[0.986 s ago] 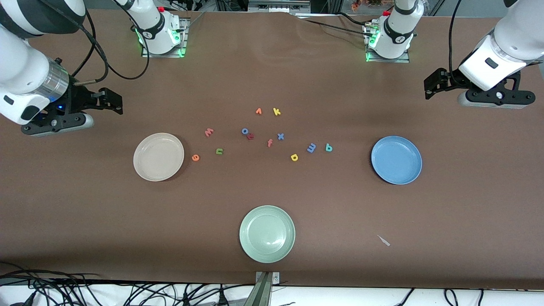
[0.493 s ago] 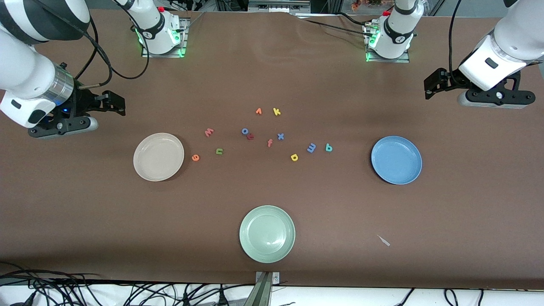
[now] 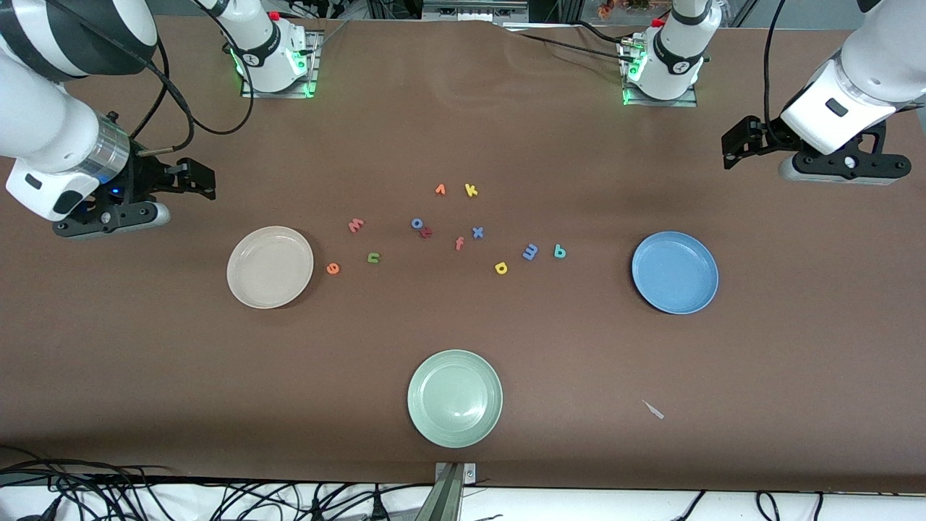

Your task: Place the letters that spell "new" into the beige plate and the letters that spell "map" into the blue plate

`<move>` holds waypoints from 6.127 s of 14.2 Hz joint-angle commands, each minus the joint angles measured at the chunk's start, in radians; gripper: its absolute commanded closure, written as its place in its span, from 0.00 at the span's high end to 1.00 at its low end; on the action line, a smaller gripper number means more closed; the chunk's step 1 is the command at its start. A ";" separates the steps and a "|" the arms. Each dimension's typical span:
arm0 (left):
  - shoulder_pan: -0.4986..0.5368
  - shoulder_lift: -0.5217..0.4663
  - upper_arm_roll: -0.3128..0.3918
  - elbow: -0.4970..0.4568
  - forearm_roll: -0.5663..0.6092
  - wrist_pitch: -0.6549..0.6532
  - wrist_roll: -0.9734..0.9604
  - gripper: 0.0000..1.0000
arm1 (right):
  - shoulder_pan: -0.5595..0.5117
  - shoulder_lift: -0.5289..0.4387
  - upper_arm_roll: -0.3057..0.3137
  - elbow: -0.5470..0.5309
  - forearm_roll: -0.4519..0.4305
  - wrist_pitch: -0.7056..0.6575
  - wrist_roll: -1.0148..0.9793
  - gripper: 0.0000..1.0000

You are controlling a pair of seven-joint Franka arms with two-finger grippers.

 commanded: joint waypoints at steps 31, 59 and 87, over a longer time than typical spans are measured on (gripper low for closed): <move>-0.276 0.497 -0.013 -0.228 -0.058 0.672 -0.081 1.00 | 0.047 0.019 0.334 -0.429 -0.064 0.522 0.491 1.00; -0.226 0.474 -0.001 -0.255 0.215 0.614 -0.063 0.00 | 0.104 0.253 0.240 -0.758 -0.227 1.132 0.646 0.87; -0.230 0.727 -0.268 -0.158 0.379 0.806 -0.149 1.00 | 0.121 0.284 0.217 -0.698 -0.408 1.133 0.793 0.78</move>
